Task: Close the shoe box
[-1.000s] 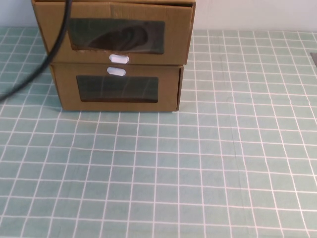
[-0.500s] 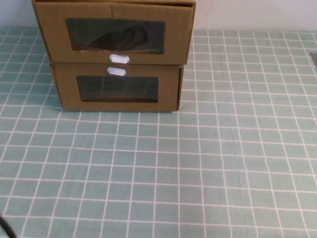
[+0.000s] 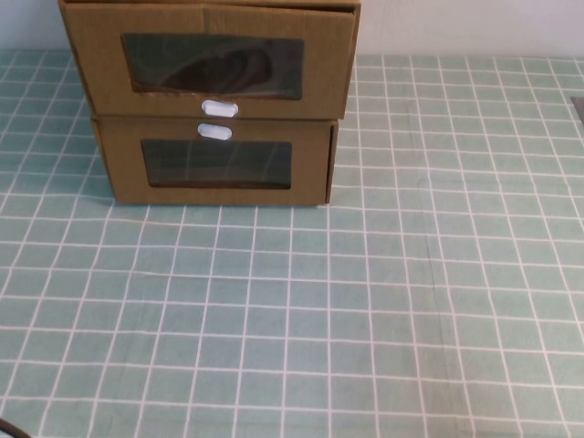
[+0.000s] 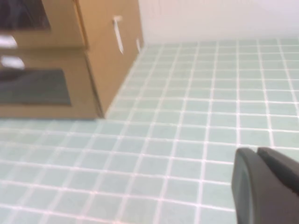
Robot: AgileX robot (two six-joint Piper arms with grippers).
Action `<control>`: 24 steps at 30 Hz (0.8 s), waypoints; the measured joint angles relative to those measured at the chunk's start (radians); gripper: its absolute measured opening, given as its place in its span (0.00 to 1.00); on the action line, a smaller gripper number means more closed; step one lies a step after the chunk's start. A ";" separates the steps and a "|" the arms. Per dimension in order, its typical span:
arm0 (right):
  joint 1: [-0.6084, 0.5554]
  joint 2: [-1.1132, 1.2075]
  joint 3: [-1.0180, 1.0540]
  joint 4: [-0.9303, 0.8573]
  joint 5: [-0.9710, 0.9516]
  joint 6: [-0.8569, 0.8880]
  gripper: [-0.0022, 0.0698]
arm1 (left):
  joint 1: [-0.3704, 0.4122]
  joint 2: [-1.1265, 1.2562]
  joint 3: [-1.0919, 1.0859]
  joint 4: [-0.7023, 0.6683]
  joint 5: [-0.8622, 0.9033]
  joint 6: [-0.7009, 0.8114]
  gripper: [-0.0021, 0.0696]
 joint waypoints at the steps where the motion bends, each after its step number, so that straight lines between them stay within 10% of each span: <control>1: 0.000 -0.019 0.021 -0.023 0.000 0.000 0.01 | 0.000 0.000 0.008 0.000 0.000 -0.008 0.02; 24: -0.002 -0.057 0.054 -0.057 -0.023 0.000 0.01 | 0.000 -0.005 0.019 -0.002 -0.005 -0.019 0.02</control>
